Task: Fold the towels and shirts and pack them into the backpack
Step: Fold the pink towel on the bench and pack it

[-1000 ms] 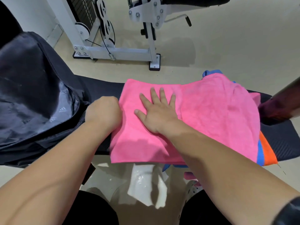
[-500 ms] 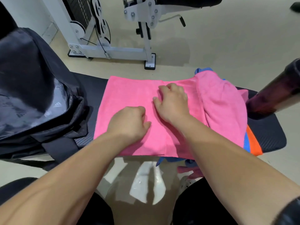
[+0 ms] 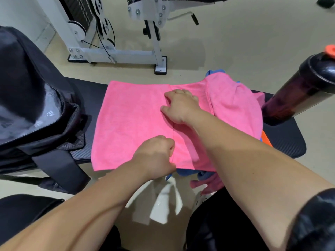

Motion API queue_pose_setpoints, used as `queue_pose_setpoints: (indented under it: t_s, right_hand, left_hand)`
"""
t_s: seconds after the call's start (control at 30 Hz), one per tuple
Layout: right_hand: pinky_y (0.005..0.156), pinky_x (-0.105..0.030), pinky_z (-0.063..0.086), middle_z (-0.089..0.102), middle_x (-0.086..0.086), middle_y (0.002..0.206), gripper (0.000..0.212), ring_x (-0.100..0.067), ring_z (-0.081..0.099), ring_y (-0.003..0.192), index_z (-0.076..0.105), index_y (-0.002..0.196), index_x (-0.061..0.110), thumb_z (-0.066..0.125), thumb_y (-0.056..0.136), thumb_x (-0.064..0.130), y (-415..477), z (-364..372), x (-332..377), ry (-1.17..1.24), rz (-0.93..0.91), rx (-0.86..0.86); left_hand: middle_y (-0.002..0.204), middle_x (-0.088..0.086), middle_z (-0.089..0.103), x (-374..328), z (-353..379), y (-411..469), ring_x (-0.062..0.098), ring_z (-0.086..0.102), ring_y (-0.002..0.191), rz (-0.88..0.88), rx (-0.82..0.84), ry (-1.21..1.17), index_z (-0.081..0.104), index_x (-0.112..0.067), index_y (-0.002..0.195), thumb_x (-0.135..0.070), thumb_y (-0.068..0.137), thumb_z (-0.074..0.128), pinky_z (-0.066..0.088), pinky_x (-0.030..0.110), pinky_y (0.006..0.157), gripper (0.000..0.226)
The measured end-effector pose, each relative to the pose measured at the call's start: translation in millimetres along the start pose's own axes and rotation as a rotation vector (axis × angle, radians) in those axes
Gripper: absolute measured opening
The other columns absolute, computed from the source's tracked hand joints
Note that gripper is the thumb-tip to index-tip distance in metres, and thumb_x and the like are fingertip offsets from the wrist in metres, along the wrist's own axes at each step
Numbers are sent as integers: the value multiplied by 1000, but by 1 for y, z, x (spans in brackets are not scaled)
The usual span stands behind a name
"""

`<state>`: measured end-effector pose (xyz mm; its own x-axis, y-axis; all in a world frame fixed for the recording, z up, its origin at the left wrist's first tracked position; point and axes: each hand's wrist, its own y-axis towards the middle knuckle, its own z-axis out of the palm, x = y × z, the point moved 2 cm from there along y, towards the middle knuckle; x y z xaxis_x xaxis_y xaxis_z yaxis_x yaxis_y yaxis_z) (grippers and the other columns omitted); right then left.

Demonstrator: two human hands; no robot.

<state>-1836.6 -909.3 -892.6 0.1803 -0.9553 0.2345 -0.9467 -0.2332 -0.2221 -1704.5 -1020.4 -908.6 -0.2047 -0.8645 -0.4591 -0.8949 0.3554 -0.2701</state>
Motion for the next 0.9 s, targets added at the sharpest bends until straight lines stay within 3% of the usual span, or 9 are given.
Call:
queue_pose_setpoints:
  t_s: [0.17, 0.37, 0.47, 0.67, 0.9]
  right_hand:
    - [108, -50, 29, 44, -5, 147, 51, -32, 33, 138, 55, 134, 22, 52, 92, 51, 6, 0, 6, -12, 6, -10]
    - [110, -47, 26, 35, 1, 157, 53, -26, 28, 143, 50, 142, 20, 52, 95, 44, 2, 6, 5, 22, -20, -44]
    - [111, -45, 26, 34, 2, 158, 49, -25, 32, 142, 52, 141, 18, 51, 97, 39, 0, 2, 5, 65, -43, -116]
    - [107, -45, 30, 37, 3, 155, 45, -25, 36, 138, 54, 137, 18, 52, 96, 36, -4, -11, 5, 26, -84, -159]
    - [91, -42, 44, 50, -2, 142, 37, -32, 54, 121, 62, 124, 12, 53, 95, 33, -13, -62, -17, -60, -116, -305]
  left_hand:
    - [78, -7, 52, 4, -1, -3, 17, 54, 73, 34, 2, -110, 50, -26, 67, -27, 61, 68, 49, 35, 68, 19]
    - [69, -9, 49, 8, -7, -6, 8, 49, 65, 90, -26, -251, 45, -32, 59, -23, 61, 65, 40, 27, 61, 22]
    - [67, -9, 52, 12, -9, -8, 8, 48, 63, 70, -35, -323, 48, -26, 60, -13, 69, 70, 41, 27, 61, 27]
    - [55, -1, 55, 12, -29, -16, 9, 47, 49, -60, 17, -726, 59, -6, 72, 1, 85, 73, 40, 22, 48, 21]
    - [58, -4, 47, -33, -67, -19, 9, 40, 56, 142, -75, -788, 59, -12, 69, -2, 83, 78, 37, 23, 55, 25]
